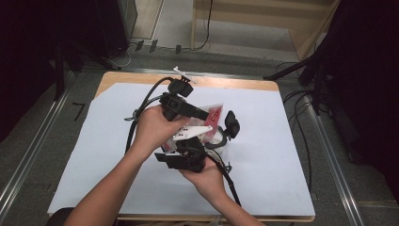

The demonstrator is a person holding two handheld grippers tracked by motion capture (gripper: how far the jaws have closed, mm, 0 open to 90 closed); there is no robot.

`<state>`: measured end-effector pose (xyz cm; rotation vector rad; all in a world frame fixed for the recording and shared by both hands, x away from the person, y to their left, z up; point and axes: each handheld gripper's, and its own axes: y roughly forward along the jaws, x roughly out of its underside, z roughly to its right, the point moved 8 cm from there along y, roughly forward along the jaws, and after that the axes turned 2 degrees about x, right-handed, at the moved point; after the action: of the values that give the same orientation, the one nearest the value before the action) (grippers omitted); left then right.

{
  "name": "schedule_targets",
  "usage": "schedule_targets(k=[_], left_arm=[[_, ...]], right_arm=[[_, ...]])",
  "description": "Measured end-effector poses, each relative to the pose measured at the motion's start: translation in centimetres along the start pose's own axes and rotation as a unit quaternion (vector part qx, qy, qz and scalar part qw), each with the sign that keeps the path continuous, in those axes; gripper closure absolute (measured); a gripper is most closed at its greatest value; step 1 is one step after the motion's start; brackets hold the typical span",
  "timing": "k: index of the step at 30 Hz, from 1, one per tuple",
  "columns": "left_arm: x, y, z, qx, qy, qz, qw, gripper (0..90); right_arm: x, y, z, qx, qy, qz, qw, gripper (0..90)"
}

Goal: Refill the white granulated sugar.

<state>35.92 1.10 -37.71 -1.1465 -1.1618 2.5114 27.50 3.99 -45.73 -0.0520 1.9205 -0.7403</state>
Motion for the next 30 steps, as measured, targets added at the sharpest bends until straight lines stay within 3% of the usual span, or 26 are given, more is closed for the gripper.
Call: schedule_targets(k=[21, 25, 30], left_arm=[[0.08, -0.03, -0.14, 0.004, -0.003, -0.002, 1.0, 78.4], [-0.03, 0.03, -0.22, 0.014, -0.017, -0.003, 0.9997, 78.2], [-0.11, -0.03, -0.38, 0.016, -0.014, -0.004, 0.9998, 78.2]], right_arm=[[0.04, 0.06, 0.02, 0.001, -0.005, -0.001, 1.0, 64.4], [-0.02, 0.04, 0.08, 0.003, -0.003, -0.001, 1.0, 64.3], [-0.12, 0.06, 0.19, 0.005, -0.007, -0.004, 1.0, 64.4]])
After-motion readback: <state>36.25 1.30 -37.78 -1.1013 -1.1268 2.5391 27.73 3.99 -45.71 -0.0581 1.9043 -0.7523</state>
